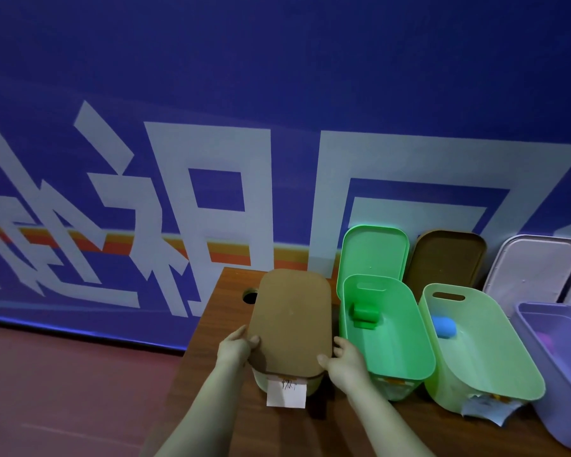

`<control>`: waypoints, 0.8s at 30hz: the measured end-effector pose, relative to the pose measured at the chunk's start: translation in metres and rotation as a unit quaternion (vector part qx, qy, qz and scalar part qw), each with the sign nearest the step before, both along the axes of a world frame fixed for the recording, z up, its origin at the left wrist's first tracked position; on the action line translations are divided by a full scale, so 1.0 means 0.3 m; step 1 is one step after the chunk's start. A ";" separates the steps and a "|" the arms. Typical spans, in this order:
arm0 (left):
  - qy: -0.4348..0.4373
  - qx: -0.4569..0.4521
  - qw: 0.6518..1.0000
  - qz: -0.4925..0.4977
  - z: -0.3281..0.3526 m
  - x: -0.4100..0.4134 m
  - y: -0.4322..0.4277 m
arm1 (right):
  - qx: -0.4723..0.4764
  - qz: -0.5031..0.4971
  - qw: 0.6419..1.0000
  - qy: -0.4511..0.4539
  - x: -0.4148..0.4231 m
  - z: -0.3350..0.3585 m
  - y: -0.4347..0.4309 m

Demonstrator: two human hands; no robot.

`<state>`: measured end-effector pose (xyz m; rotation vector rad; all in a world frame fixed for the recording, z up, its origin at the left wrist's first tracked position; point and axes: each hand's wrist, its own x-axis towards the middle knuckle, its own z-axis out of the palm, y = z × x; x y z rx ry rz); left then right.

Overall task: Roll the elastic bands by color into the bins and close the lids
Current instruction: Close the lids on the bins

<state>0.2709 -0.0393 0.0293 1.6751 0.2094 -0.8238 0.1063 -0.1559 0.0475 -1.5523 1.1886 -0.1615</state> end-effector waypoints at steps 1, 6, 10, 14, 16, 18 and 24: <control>0.013 0.004 1.000 0.001 0.004 0.011 0.004 | -0.002 0.000 1.000 0.009 0.006 0.003 -0.008; 0.070 0.015 0.994 -0.084 0.018 0.044 0.014 | -0.002 0.001 0.999 0.050 0.027 0.018 -0.041; -0.044 0.072 0.992 -0.090 0.042 0.051 0.007 | -0.072 0.057 0.993 0.077 0.032 0.051 -0.038; -0.330 0.199 0.882 -0.273 0.119 0.017 -0.049 | -0.224 0.170 0.952 0.121 0.078 0.098 -0.029; -0.373 0.218 0.838 -0.335 0.143 0.005 -0.084 | -0.259 0.227 0.924 0.164 0.115 0.114 -0.039; -0.359 0.224 0.827 -0.370 0.152 0.007 -0.113 | -0.271 0.287 0.894 0.211 0.136 0.124 -0.055; -0.400 0.262 0.778 -0.408 0.111 -0.014 -0.131 | -0.337 0.399 0.793 0.315 0.134 0.076 -0.063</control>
